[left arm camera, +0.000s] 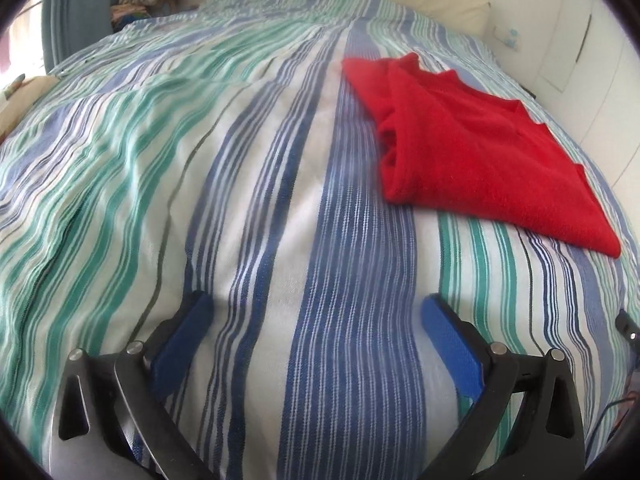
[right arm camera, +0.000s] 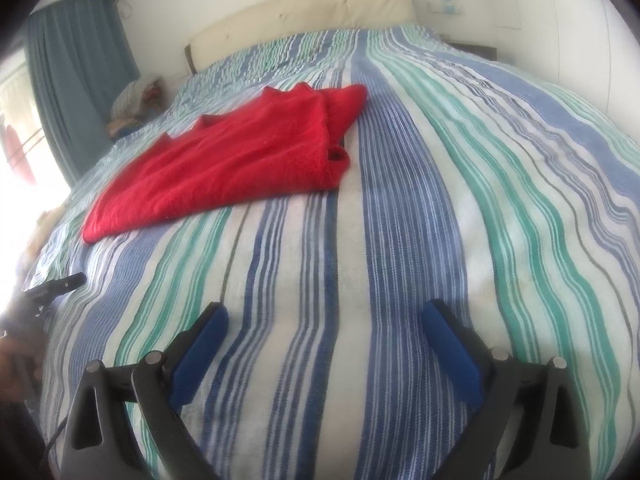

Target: Fold small clothes

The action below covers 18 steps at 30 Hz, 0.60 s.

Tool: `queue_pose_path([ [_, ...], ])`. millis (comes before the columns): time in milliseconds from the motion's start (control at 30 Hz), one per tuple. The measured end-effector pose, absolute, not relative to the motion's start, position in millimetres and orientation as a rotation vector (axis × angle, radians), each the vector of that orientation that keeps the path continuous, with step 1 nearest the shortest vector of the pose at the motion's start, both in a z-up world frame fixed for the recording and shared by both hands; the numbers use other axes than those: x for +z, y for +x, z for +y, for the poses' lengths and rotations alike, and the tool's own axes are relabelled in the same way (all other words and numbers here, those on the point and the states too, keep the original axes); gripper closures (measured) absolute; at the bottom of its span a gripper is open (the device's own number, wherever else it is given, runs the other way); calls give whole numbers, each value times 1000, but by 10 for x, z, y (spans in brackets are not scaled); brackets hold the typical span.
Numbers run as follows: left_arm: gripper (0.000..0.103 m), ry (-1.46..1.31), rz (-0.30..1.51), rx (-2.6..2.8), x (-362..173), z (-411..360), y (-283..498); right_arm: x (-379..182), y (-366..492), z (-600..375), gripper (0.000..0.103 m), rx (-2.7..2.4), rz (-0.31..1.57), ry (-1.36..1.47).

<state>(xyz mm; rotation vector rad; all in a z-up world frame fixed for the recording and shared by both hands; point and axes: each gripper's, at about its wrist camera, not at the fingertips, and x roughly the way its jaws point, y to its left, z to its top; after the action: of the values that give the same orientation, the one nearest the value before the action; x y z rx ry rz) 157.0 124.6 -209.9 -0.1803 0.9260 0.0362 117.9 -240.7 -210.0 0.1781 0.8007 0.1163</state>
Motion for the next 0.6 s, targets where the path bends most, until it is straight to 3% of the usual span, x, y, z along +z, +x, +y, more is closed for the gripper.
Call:
queue_pose_path([
  [367, 0, -136, 969, 60, -2070, 1189, 1595, -2106, 1193, -2405, 6, 116, 803, 176],
  [467, 1, -109, 1102, 2, -1900, 1186, 1696, -2074, 1227, -2376, 6, 110, 838, 156],
  [600, 1, -191, 997, -80, -1470, 1285, 1648, -1708, 1460, -2427, 8, 217, 890, 176],
])
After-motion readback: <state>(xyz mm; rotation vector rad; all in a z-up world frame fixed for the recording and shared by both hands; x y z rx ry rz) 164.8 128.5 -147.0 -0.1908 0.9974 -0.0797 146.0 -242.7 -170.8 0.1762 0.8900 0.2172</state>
